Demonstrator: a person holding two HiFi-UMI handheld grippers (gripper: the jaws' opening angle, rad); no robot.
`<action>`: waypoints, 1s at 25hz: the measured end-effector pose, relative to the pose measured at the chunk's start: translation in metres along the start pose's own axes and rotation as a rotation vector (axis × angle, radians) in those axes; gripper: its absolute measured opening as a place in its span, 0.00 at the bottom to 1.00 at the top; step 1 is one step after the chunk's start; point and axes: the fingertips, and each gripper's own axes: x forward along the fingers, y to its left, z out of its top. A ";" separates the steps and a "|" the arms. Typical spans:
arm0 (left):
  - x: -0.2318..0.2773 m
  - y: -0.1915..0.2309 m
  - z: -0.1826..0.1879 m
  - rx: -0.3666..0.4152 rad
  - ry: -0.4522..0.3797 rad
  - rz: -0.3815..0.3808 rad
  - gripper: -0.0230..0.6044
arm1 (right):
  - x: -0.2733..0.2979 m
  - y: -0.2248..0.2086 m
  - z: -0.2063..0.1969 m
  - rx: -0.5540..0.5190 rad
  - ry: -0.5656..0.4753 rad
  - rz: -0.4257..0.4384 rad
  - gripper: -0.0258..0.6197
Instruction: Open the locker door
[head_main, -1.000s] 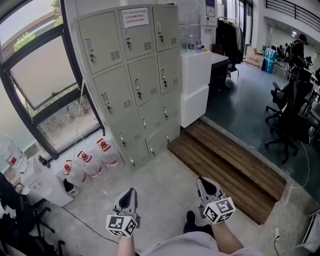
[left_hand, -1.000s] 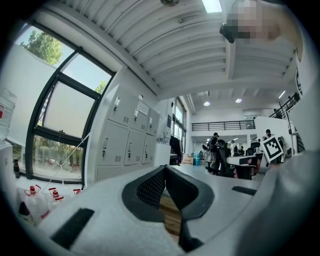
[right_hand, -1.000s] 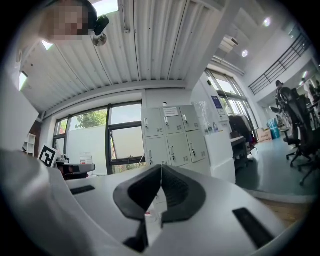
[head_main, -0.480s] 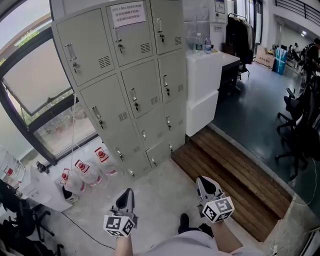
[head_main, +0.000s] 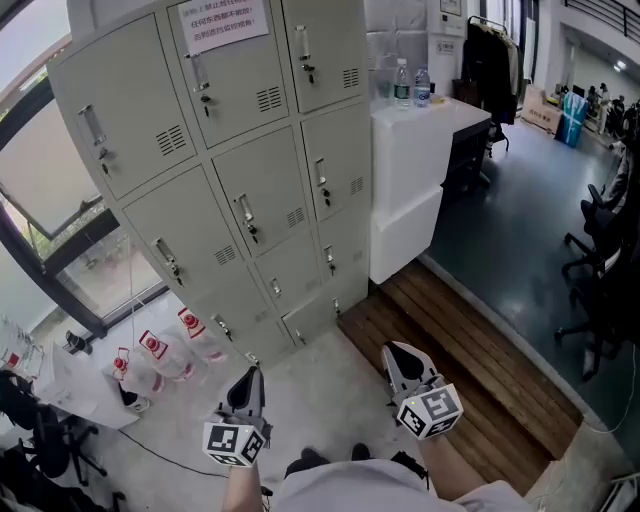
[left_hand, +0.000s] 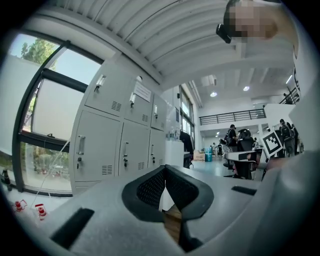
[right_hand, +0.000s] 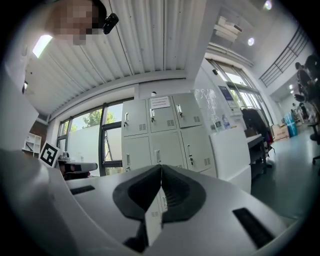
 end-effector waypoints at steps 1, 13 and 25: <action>0.010 0.001 0.001 -0.003 -0.003 -0.002 0.04 | 0.007 -0.006 0.000 0.002 0.002 0.002 0.06; 0.150 0.069 0.002 -0.030 -0.018 -0.104 0.04 | 0.126 -0.049 -0.007 -0.041 0.019 -0.049 0.06; 0.288 0.165 0.016 -0.035 -0.028 -0.284 0.04 | 0.290 -0.067 -0.005 0.028 -0.039 -0.097 0.06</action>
